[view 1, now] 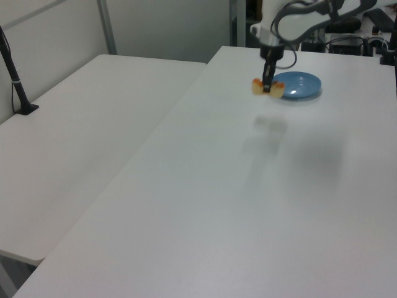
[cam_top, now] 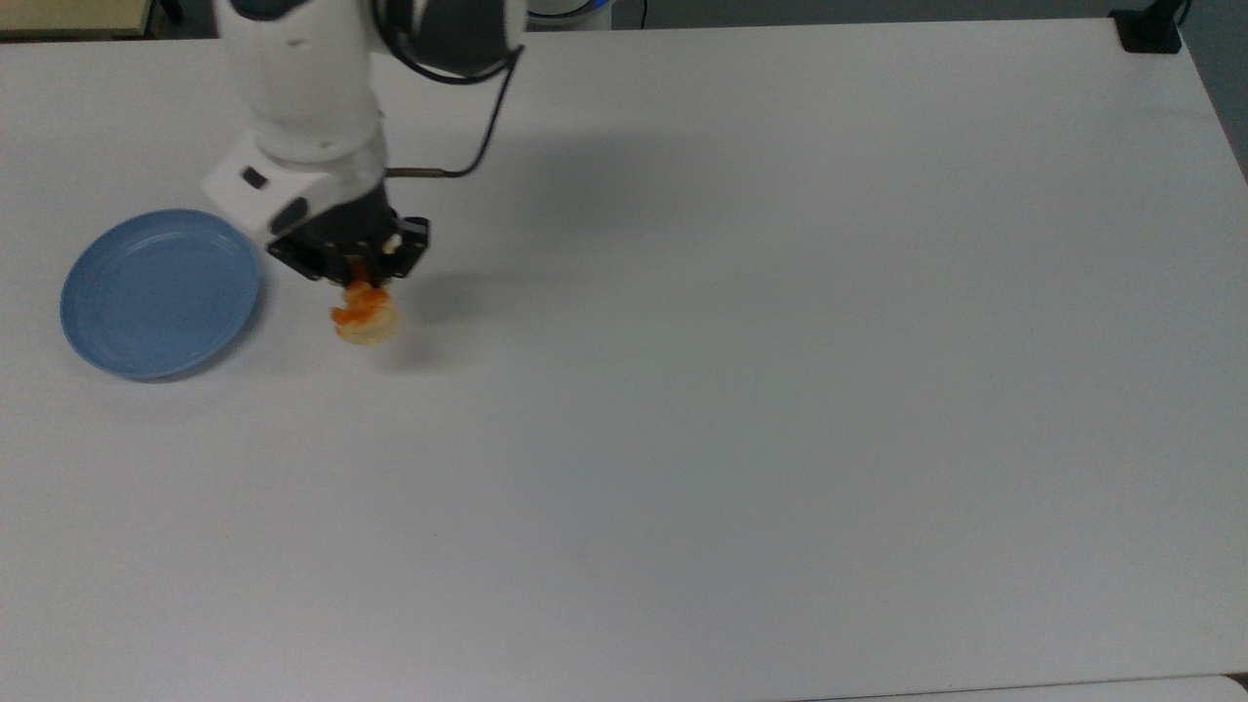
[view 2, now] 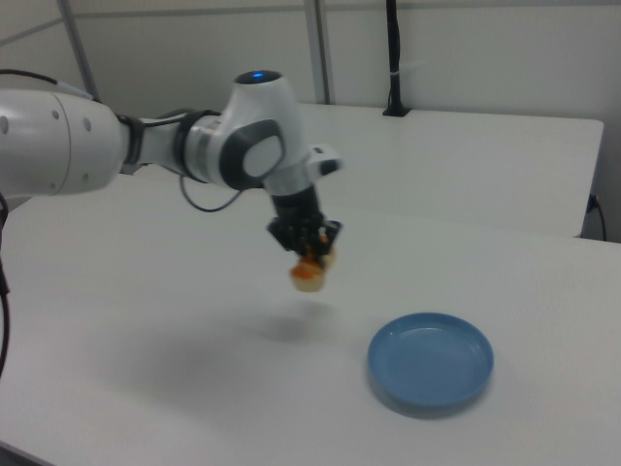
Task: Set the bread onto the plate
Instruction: 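Carry the held bread roll over the blue plate and lower it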
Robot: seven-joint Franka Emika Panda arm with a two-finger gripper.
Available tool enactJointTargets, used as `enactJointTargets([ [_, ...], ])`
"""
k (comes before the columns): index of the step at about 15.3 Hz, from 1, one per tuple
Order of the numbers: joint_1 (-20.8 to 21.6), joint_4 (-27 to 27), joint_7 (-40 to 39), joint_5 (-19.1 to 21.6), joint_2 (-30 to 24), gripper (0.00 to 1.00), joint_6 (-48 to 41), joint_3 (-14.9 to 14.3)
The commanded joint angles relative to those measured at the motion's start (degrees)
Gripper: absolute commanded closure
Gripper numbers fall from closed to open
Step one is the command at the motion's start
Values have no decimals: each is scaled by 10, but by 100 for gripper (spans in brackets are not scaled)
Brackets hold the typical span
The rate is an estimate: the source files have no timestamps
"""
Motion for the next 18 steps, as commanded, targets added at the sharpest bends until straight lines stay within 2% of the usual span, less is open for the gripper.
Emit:
enactJointTargets([
  [1,-68,4,-21,-7,-1,80,-4,-5],
  [4,-104,3,-44,-8,14,79,8,-31],
  [6,-120,3,-68,-7,34,79,59,-47],
  [10,-146,4,-95,-8,79,79,120,-51],
  [14,-148,4,-88,0,92,78,133,-51],
  [15,-149,3,-86,2,93,67,132,-51],
  [16,-154,3,-82,2,93,38,132,-51],
  [17,-159,3,-79,4,92,0,132,-51],
  [18,-161,3,-75,5,91,0,130,-51],
])
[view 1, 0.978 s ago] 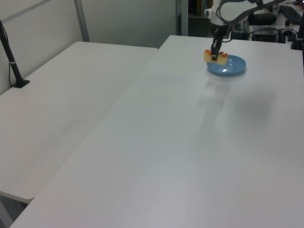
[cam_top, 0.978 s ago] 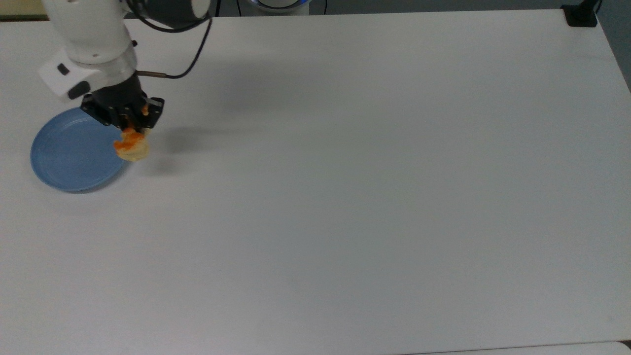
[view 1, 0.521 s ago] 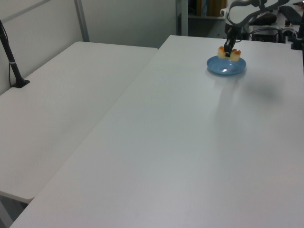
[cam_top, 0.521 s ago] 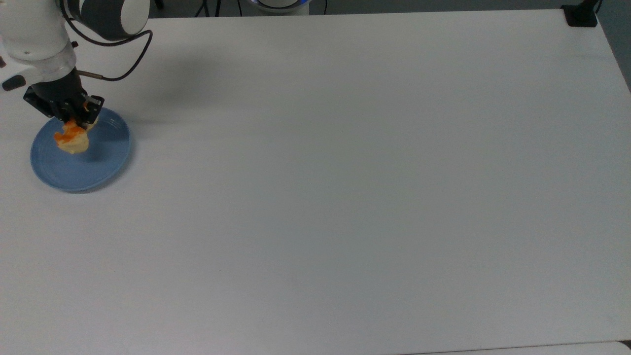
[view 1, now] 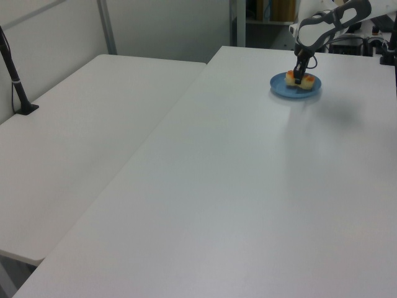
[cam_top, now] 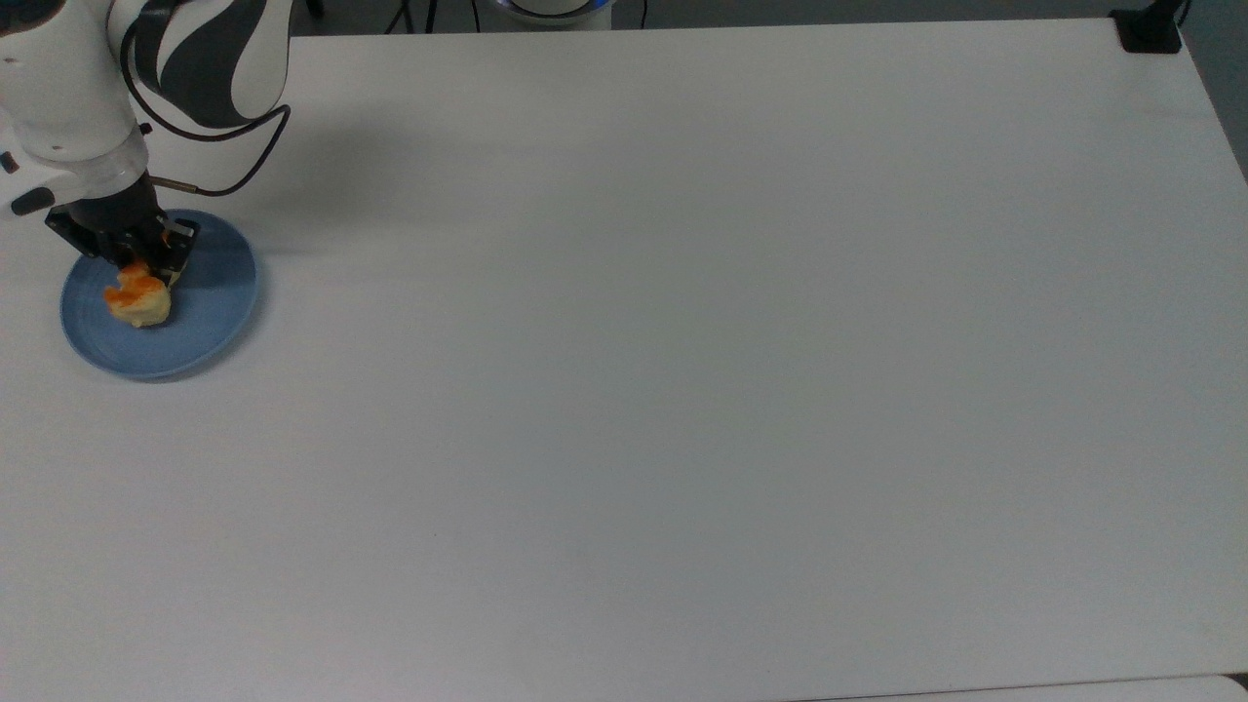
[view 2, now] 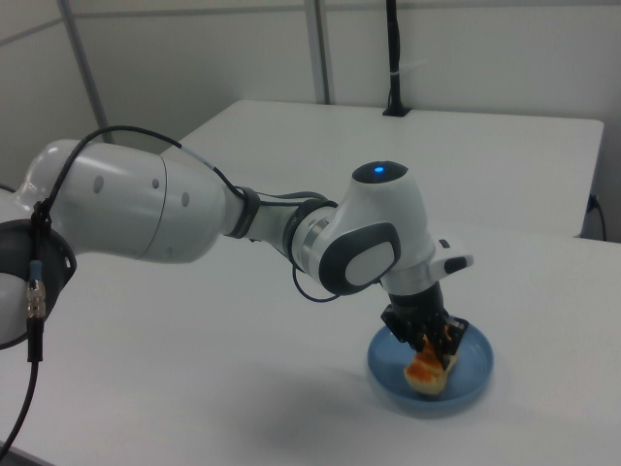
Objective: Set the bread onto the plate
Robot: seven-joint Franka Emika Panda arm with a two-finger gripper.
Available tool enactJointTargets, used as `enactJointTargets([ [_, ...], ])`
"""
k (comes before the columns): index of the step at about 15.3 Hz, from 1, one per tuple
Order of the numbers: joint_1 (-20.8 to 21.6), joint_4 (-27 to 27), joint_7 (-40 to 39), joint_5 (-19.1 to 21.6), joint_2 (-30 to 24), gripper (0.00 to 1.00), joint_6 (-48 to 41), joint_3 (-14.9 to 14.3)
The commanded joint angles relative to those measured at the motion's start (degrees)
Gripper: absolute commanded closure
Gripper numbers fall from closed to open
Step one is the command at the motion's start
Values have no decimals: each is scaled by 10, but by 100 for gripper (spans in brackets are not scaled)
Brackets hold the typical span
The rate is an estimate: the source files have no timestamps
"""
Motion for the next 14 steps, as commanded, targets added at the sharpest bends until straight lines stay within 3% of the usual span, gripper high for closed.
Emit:
enactJointTargets([
  [1,-9,0,10,6,-12,0,-1,-3],
  [4,-6,1,46,6,-52,0,-37,-2],
  [7,6,0,142,6,-132,0,-137,3],
  [12,76,0,217,6,-259,0,-287,3],
  [14,124,0,223,6,-293,0,-334,-1],
])
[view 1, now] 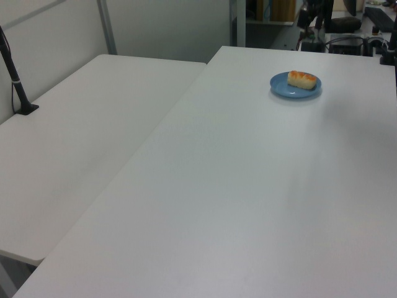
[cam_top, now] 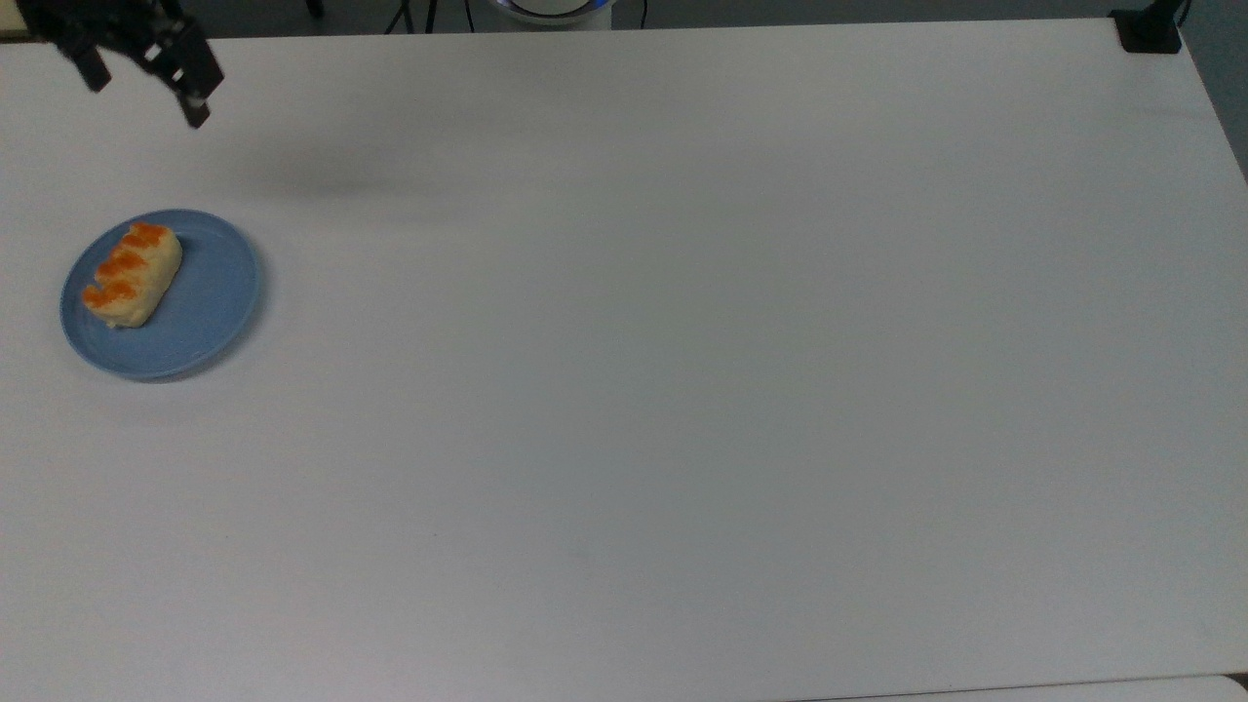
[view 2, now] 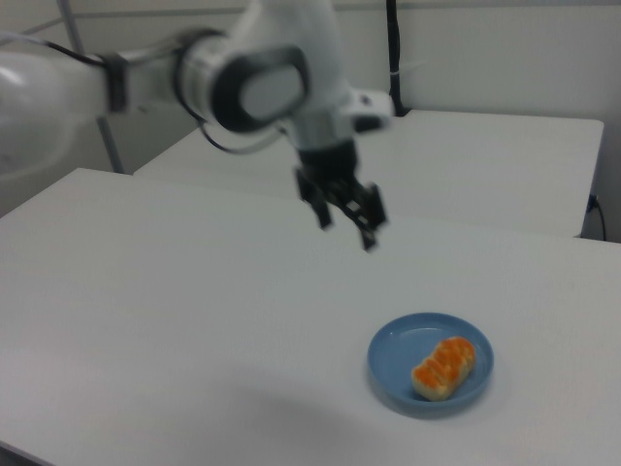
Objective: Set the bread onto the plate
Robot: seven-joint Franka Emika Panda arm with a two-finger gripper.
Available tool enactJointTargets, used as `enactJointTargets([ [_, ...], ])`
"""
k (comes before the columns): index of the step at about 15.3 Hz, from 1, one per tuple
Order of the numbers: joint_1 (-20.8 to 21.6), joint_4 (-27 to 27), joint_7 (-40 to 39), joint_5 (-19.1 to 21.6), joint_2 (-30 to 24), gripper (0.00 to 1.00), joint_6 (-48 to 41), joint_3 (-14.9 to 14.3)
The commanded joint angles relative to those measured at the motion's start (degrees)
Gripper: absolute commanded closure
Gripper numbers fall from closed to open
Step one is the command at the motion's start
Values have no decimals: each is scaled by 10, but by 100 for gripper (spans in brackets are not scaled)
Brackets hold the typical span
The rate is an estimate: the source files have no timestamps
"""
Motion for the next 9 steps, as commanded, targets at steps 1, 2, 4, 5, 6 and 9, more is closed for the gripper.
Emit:
enactJointTargets([
  [1,84,-29,35,3,-77,0,-74,-11],
  [2,100,-29,49,3,-86,0,-89,-12],
  [4,130,-29,90,3,-92,0,-98,-12],
  [5,141,-29,98,3,-93,0,-100,-12],
  [6,150,-28,95,4,-92,0,-97,-11],
  [9,160,-28,41,17,-87,0,-94,9],
])
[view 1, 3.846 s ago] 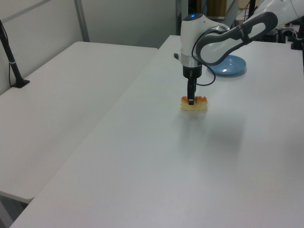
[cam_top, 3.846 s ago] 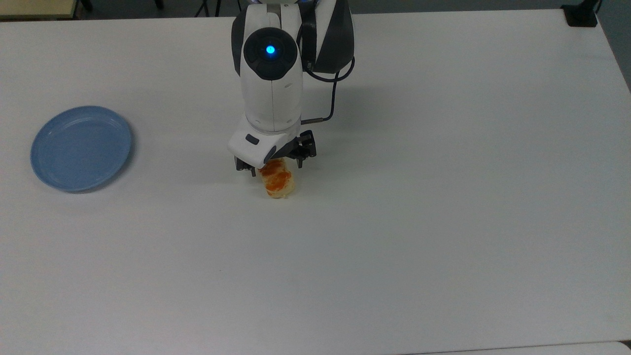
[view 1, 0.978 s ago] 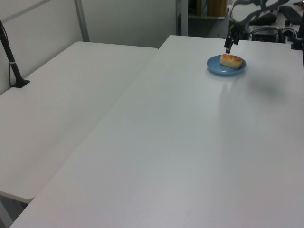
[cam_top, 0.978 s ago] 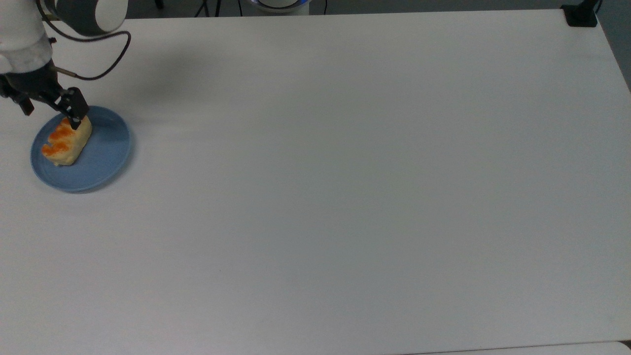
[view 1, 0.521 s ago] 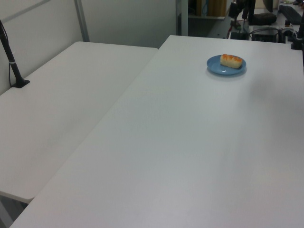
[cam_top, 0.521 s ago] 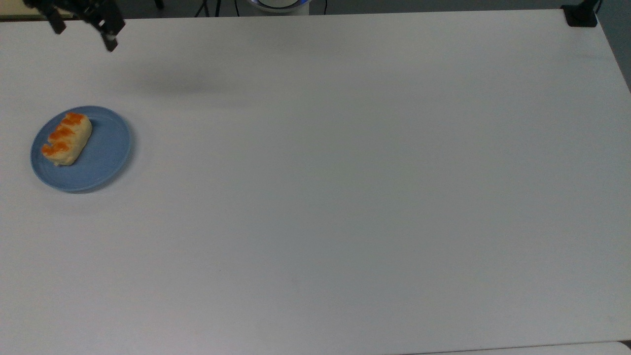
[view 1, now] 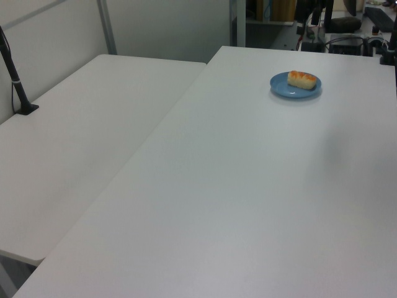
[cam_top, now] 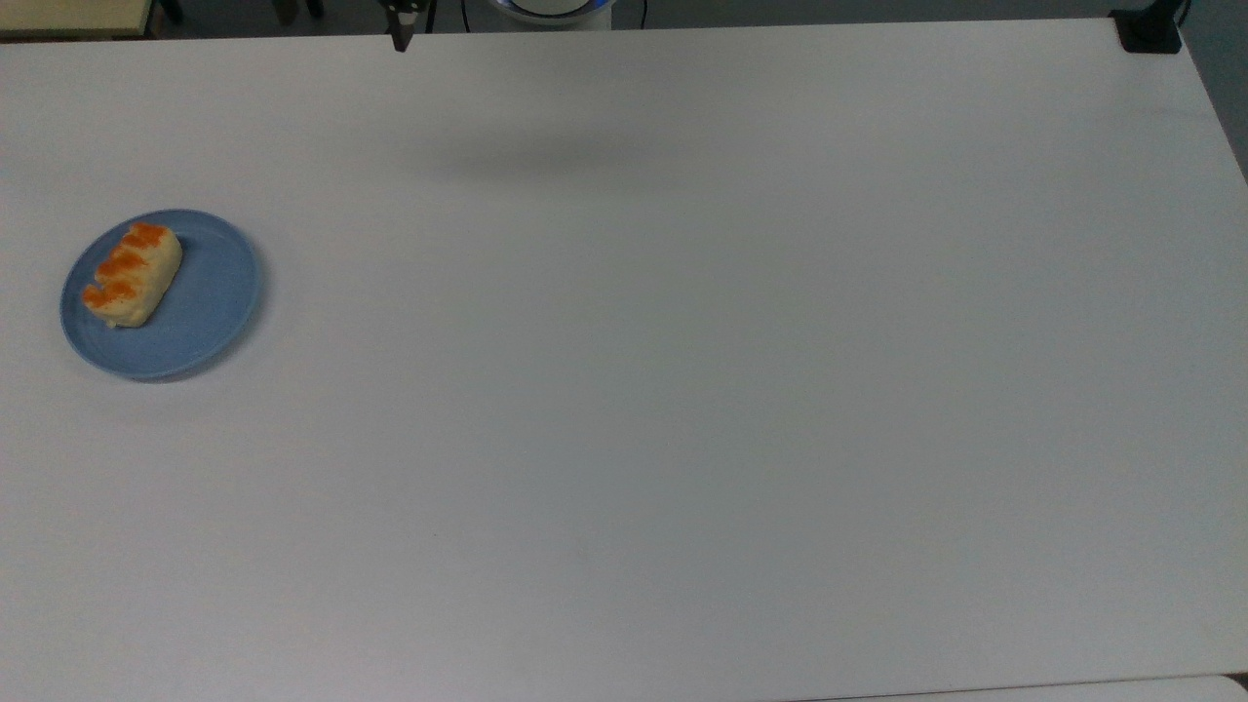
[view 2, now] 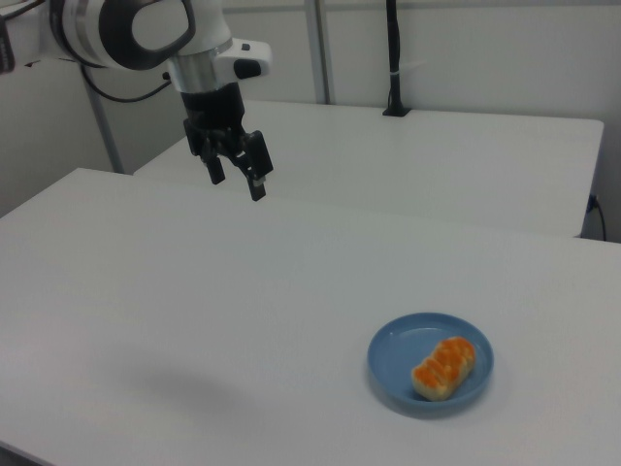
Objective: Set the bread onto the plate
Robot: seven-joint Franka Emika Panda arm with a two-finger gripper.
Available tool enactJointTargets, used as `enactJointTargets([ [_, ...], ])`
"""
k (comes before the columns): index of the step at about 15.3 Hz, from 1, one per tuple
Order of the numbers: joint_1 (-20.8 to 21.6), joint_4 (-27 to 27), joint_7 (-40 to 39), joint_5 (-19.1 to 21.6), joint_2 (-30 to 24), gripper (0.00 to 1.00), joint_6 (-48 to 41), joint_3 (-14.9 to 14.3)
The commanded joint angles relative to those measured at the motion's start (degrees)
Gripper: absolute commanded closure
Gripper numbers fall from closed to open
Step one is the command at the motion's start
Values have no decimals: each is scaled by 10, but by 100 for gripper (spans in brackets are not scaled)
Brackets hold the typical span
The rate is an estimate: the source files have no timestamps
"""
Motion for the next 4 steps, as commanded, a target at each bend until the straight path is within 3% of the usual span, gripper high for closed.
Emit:
enactJointTargets([
  [1,12,-11,-66,15,-5,0,1,19],
  [4,12,-11,-74,13,-4,0,3,20],
])
